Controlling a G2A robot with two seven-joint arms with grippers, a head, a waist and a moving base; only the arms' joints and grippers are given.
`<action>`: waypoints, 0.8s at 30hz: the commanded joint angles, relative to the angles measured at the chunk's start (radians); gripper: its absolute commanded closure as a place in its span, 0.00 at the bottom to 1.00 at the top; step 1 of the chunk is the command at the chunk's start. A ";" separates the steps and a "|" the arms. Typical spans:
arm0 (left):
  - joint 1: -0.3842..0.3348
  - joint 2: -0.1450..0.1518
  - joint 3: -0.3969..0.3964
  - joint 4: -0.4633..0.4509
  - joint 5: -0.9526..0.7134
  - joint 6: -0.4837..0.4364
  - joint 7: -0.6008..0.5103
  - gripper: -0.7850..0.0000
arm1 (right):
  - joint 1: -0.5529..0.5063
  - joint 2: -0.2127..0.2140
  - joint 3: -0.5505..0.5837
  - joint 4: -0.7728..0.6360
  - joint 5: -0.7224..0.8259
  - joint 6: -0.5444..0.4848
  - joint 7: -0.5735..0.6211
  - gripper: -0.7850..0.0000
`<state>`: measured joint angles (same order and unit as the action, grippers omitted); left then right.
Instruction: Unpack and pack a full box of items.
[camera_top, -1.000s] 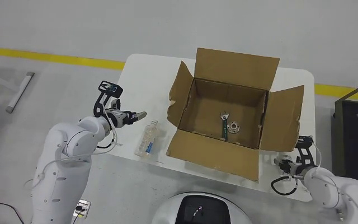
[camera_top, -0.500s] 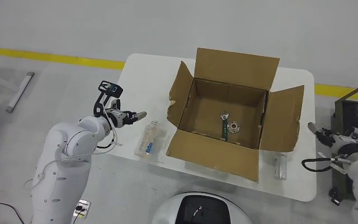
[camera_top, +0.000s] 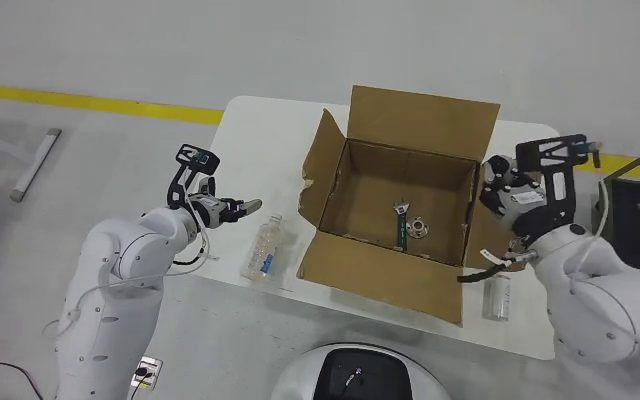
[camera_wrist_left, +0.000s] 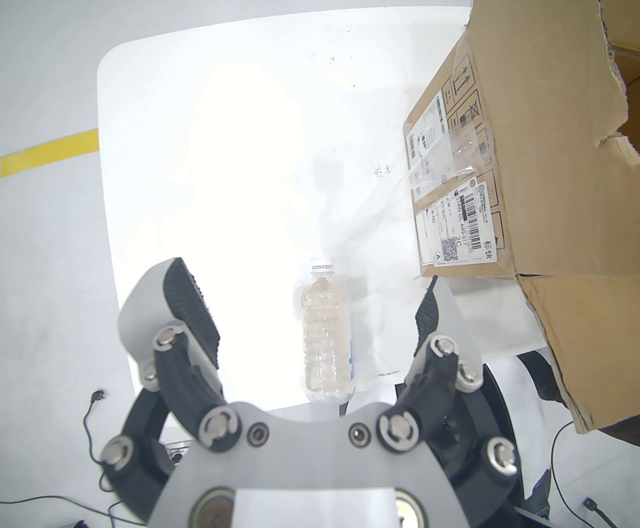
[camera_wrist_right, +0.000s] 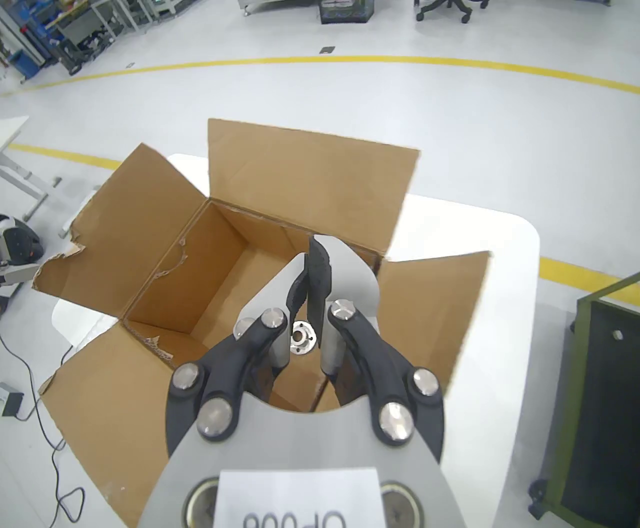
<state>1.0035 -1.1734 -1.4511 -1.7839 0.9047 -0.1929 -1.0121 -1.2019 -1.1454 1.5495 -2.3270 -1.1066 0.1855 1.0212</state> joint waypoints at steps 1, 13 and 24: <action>0.000 0.000 0.000 0.000 0.000 0.000 0.000 0.00 | 0.045 -0.006 -0.124 0.056 -0.073 0.040 0.021 1.00; 0.000 0.000 0.000 0.000 0.000 0.000 0.000 0.00 | 0.271 -0.067 -0.506 0.514 -0.326 0.233 0.176 1.00; 0.000 0.000 0.000 0.000 0.000 0.000 0.000 0.00 | 0.290 -0.076 -0.529 0.548 -0.336 0.257 0.186 1.00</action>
<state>1.0035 -1.1734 -1.4511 -1.7839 0.9047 -0.1929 -1.0121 -0.9117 -1.2211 1.0202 -1.7796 -1.4426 0.4429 1.2068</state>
